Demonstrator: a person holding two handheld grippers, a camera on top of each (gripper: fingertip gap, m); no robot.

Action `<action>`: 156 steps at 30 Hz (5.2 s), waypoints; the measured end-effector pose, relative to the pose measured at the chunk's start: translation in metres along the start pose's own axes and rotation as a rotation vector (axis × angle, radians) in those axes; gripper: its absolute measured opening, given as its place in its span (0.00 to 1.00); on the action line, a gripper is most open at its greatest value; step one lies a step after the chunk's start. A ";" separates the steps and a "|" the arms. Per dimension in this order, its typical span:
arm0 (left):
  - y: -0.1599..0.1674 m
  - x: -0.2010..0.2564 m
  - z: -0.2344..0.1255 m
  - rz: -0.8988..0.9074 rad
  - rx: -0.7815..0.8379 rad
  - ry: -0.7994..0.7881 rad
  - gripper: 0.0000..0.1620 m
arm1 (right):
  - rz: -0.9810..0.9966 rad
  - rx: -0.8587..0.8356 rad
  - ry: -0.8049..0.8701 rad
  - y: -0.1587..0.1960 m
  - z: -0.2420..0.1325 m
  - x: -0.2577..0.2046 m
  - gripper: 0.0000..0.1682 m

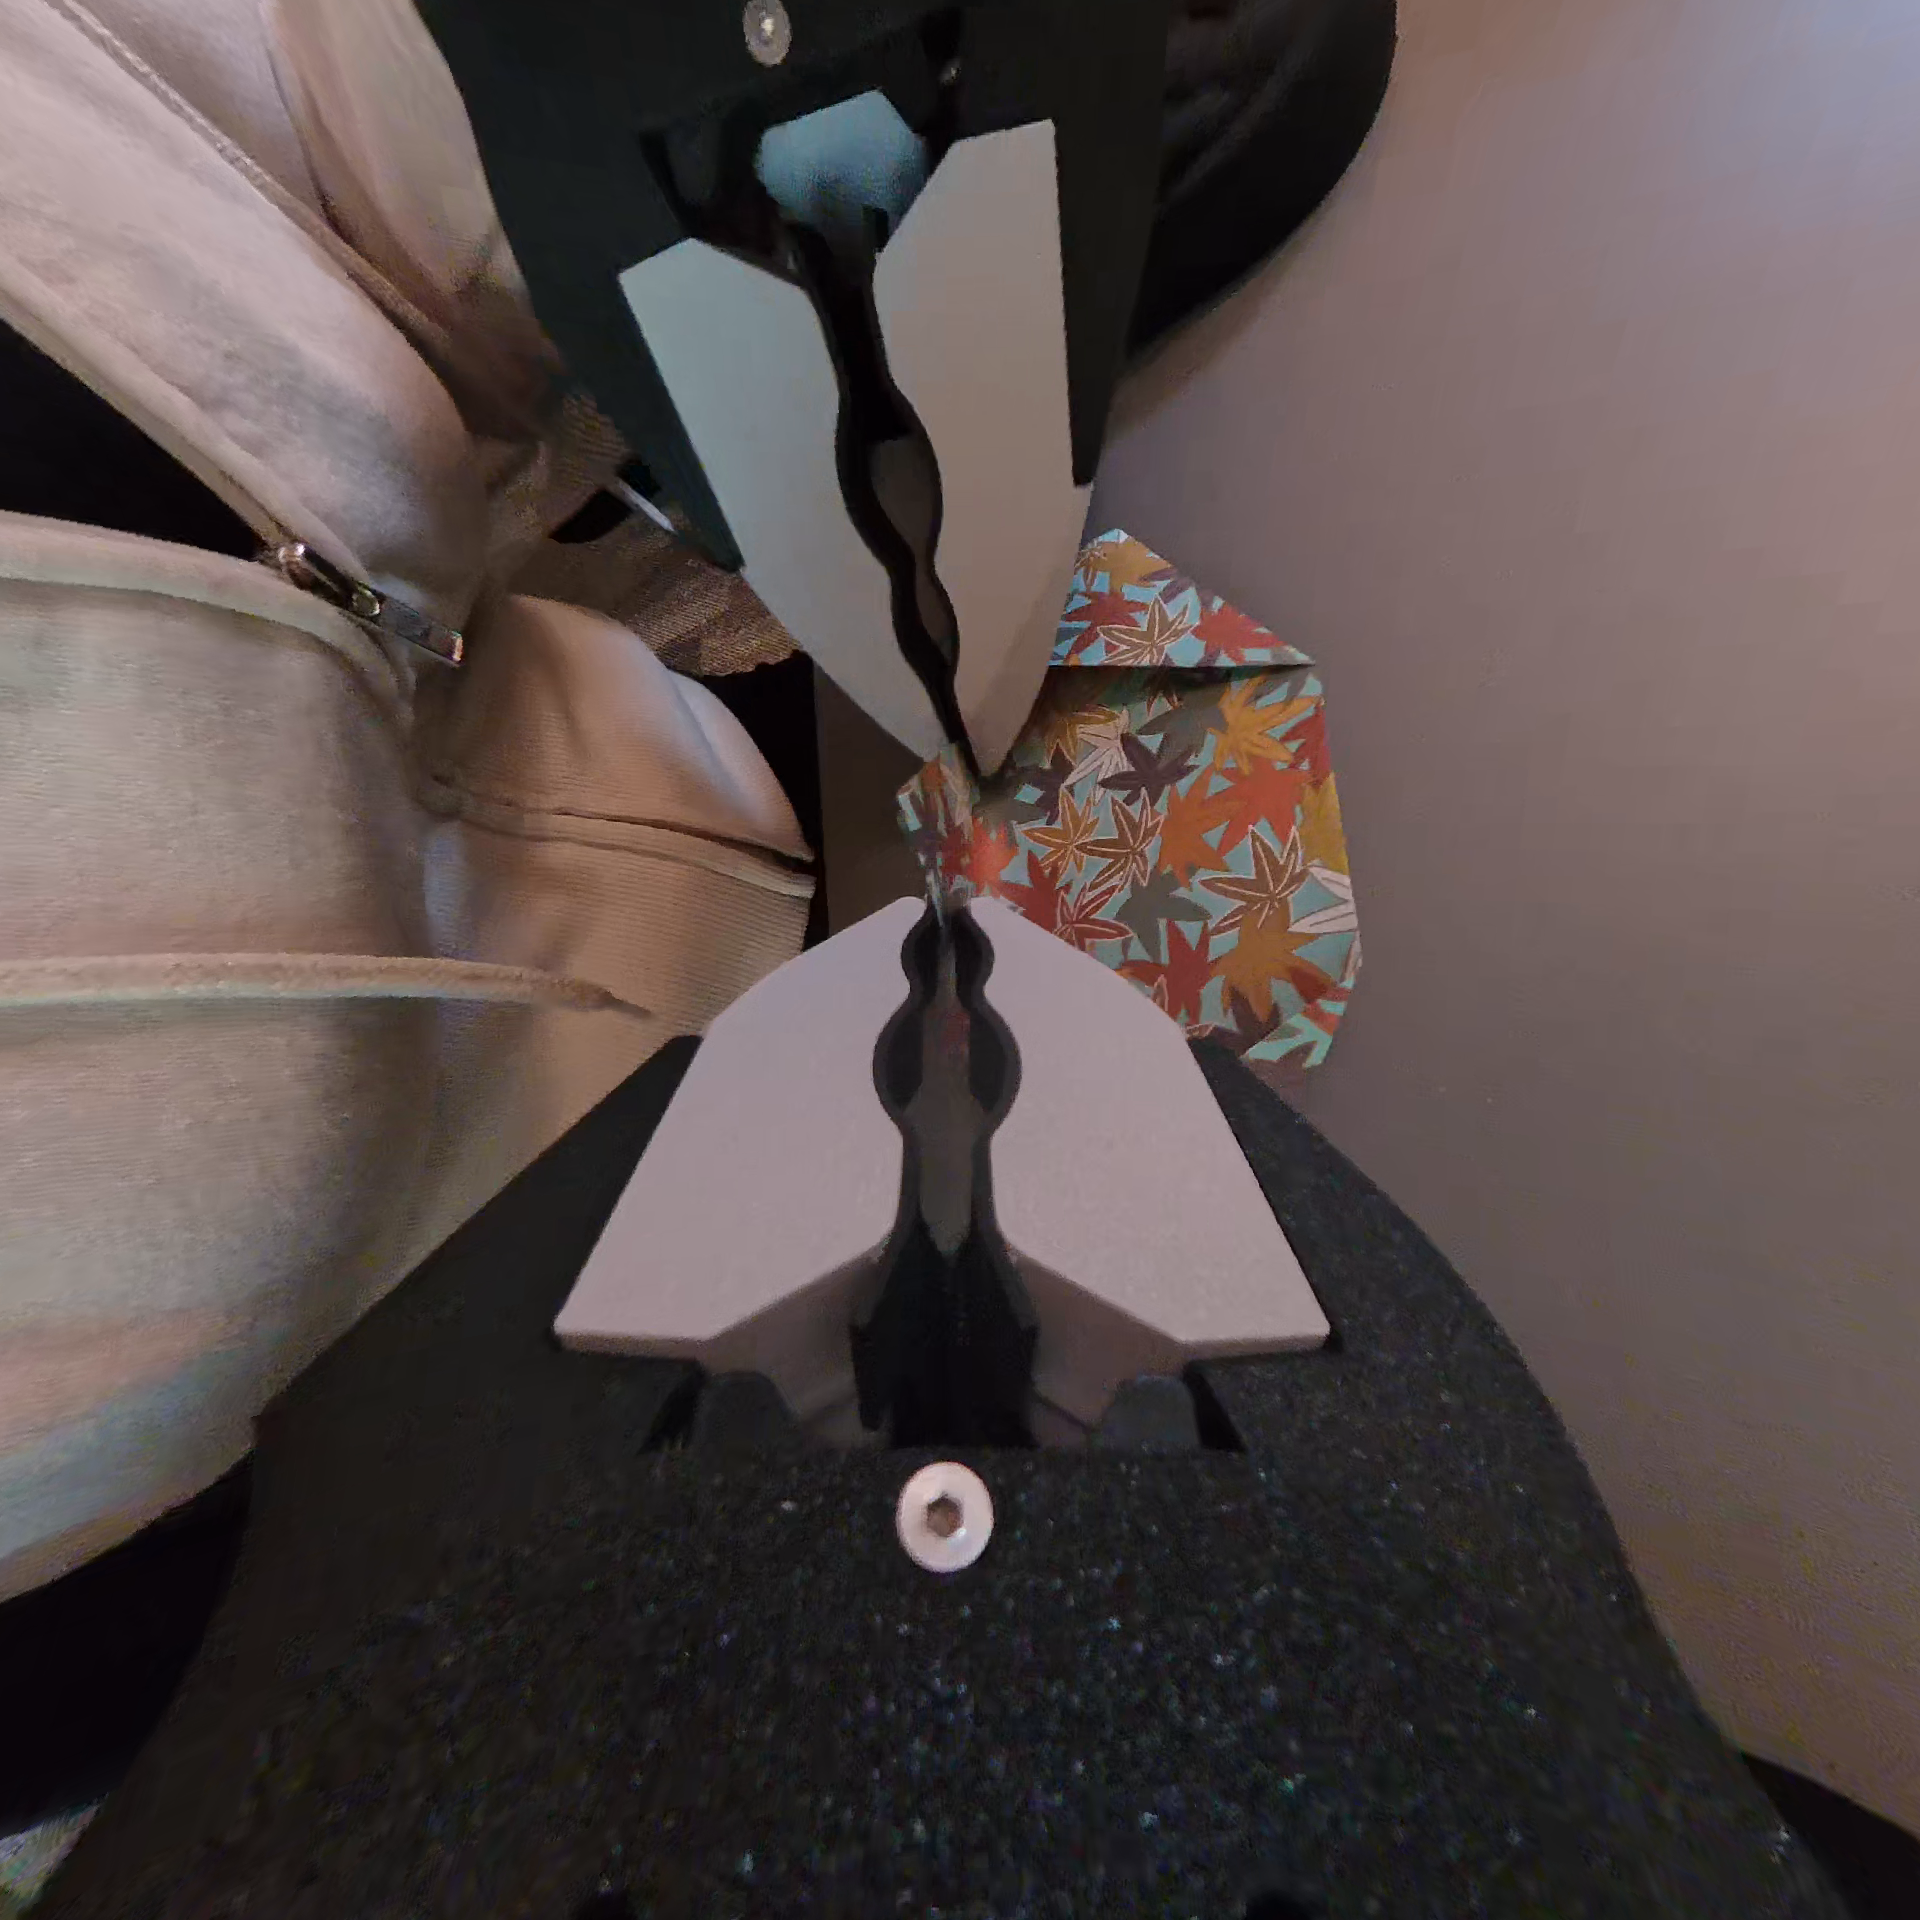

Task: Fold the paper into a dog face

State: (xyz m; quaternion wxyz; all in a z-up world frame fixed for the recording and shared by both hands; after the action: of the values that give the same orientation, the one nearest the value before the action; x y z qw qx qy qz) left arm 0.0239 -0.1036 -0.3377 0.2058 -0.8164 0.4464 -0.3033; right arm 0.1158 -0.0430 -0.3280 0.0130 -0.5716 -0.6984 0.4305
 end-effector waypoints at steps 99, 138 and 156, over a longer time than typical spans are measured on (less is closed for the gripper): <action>-0.022 -0.044 -0.001 0.106 -0.017 0.038 0.05 | 0.189 0.153 0.132 -0.010 0.000 0.022 0.01; -0.023 -0.035 0.002 0.180 -0.027 0.046 0.12 | 0.313 0.205 0.143 -0.009 0.001 0.024 0.00; -0.023 -0.037 0.000 0.137 -0.007 0.086 0.06 | 0.265 0.168 0.242 -0.003 0.007 0.026 0.00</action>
State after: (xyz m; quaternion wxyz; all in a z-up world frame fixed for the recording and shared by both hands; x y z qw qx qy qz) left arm 0.0224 -0.0601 -0.3348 0.2037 -0.7707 0.5109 -0.3218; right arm 0.1002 -0.0258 -0.3431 0.0877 -0.7030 -0.5721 0.4132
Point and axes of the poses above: each gripper's, where its closed fingertips meet, z out along the fingers, y out of its underside, x = y × z across the jaws, the point moved 6 cm from there along -z, back along the fingers, and after that the axes turned 3 degrees about y, right-handed, at the moved point
